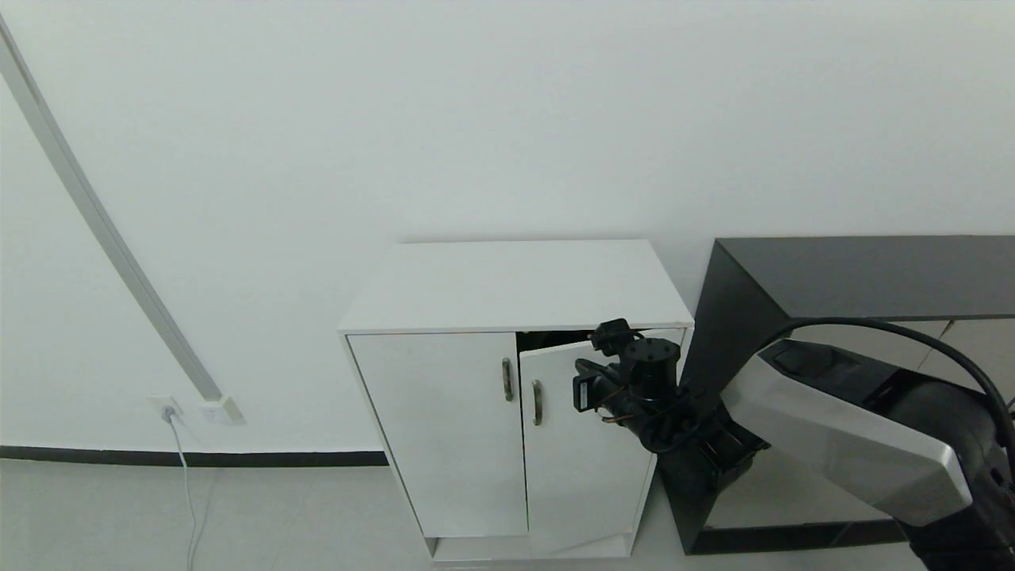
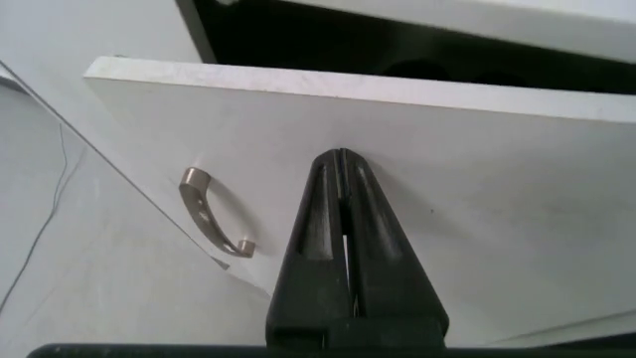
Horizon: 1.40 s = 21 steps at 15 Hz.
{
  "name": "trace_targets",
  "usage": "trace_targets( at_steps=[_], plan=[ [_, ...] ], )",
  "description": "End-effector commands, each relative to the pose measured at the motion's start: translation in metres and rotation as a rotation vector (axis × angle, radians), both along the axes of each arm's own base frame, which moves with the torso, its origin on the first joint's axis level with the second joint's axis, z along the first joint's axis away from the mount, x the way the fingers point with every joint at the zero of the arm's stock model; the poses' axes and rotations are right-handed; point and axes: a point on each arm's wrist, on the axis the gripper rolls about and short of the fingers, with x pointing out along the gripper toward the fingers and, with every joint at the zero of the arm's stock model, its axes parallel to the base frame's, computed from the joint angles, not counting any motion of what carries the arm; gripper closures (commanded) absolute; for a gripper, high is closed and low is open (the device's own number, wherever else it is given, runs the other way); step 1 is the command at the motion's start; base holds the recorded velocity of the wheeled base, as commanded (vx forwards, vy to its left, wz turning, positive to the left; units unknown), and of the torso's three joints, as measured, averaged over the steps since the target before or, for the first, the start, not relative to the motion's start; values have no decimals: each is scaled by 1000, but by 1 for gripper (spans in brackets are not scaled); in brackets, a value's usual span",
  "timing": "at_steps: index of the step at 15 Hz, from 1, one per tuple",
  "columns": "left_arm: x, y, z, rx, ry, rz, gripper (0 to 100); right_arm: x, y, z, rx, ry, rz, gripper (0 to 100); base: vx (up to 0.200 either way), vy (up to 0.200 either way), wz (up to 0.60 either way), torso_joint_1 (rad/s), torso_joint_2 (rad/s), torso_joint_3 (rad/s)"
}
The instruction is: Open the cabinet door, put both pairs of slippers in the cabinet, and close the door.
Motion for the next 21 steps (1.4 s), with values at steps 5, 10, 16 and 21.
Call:
trace_targets(
  at_steps=[5, 10, 16, 21],
  plan=[
    [0, 0, 0, 0, 0, 1, 100, 9, -1, 7, 19, -32, -12, 100, 0, 0, 0, 0, 0, 0],
    [0, 0, 0, 0, 0, 1, 100, 14, -3, -2, -23, -71, -14, 100, 0, 0, 0, 0, 0, 0],
    [0, 0, 0, 0, 0, 1, 100, 26, -9, -1, -12, -89, -38, 100, 0, 0, 0, 0, 0, 0],
    [0, 0, 0, 0, 1, 1, 100, 30, -9, -2, -9, -97, -44, 100, 0, 0, 0, 0, 0, 0]
  ],
)
